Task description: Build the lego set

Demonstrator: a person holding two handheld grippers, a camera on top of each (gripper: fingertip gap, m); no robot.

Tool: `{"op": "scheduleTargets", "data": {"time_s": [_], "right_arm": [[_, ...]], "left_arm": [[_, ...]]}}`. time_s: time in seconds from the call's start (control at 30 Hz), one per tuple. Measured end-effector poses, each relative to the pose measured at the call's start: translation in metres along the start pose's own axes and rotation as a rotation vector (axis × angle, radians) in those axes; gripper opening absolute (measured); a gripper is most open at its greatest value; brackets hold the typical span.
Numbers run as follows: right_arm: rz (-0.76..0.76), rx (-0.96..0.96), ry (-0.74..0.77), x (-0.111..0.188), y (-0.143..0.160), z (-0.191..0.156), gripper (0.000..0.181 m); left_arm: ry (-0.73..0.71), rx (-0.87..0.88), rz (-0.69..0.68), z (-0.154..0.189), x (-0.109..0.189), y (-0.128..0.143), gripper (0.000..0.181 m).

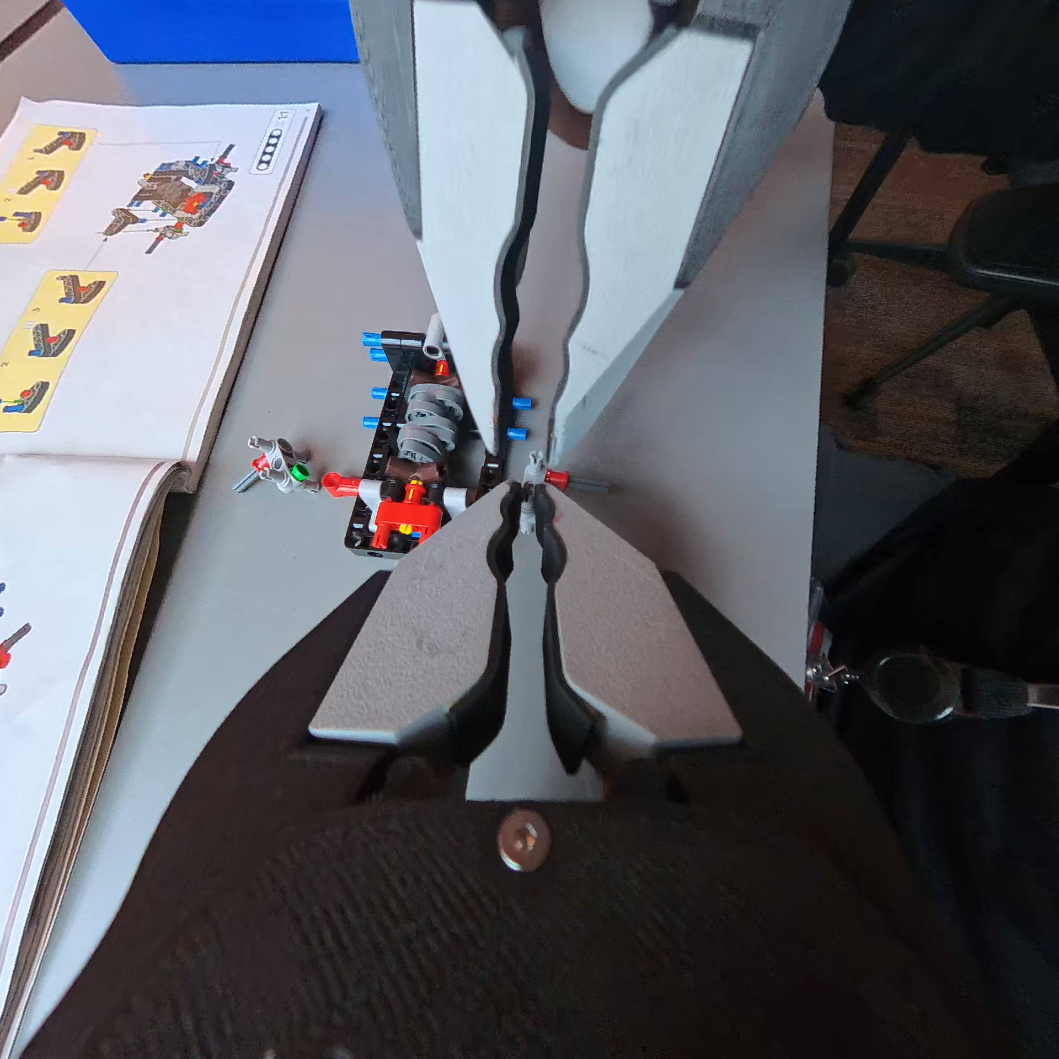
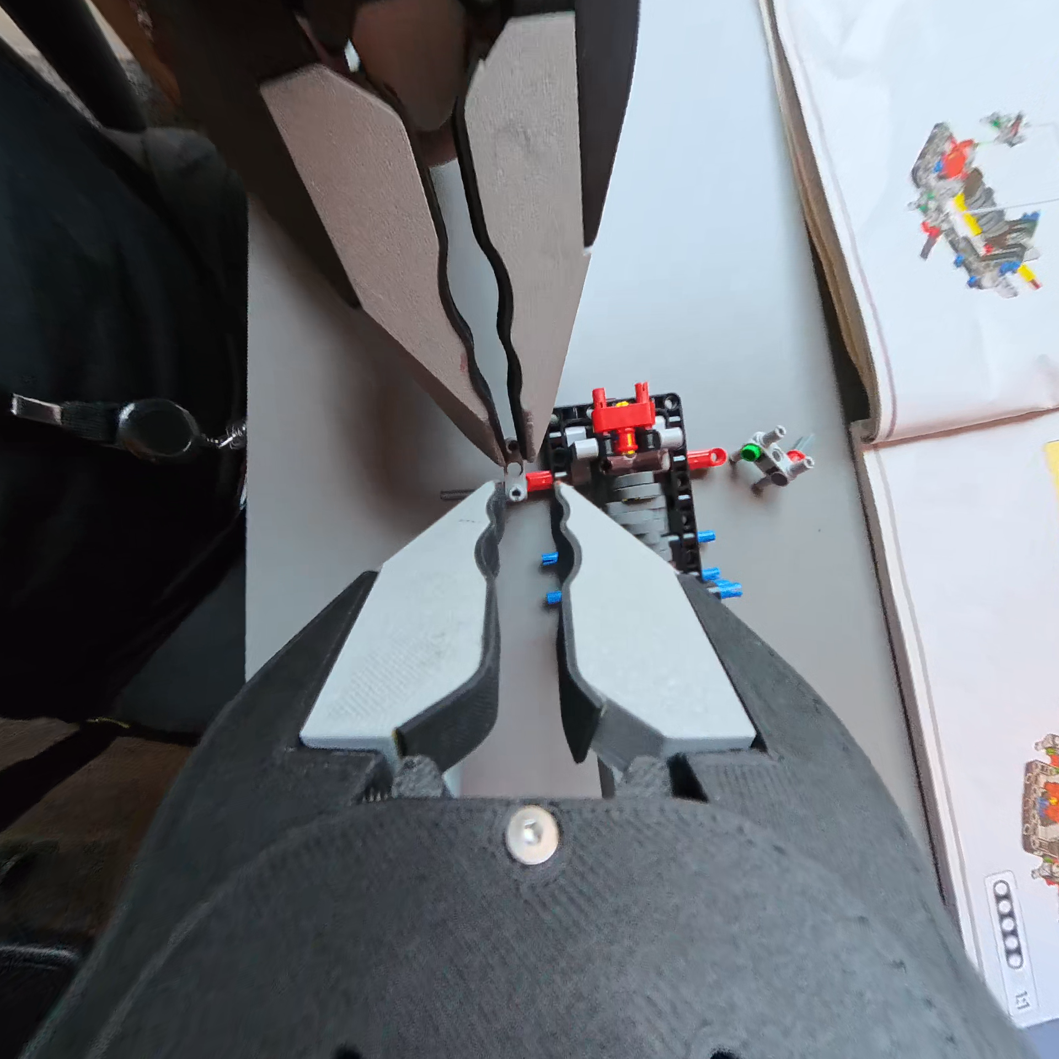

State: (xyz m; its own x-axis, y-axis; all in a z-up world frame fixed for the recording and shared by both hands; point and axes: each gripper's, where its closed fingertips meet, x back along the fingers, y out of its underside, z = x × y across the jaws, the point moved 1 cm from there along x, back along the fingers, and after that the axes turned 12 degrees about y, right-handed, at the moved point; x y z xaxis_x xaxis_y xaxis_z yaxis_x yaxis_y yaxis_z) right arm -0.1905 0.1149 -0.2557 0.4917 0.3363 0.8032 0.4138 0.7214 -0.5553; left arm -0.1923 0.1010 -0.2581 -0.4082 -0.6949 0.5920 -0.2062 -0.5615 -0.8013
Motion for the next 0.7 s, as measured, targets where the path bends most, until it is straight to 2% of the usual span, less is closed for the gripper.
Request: {"op": "scheduleTargets", "data": {"time_s": [0.13, 0.5, 0.7], "right_arm": [[-0.038, 0.022, -0.034, -0.0076, 0.002, -0.0047, 0.005], [-0.134, 0.015, -0.077, -0.0098, 0.0028, -0.0032, 0.002], [-0.156, 0.057, -0.044, -0.0113, 0.0005, -0.002, 0.002]], "left_arm": [[-0.004, 0.008, -0.001, -0.002, 0.0009, 0.0008, 0.003], [0.038, 0.053, 0.017, -0.0042, -0.0003, 0.0032, 0.003], [0.038, 0.057, 0.026, -0.0074, 0.0013, 0.0054, 0.002]]}}
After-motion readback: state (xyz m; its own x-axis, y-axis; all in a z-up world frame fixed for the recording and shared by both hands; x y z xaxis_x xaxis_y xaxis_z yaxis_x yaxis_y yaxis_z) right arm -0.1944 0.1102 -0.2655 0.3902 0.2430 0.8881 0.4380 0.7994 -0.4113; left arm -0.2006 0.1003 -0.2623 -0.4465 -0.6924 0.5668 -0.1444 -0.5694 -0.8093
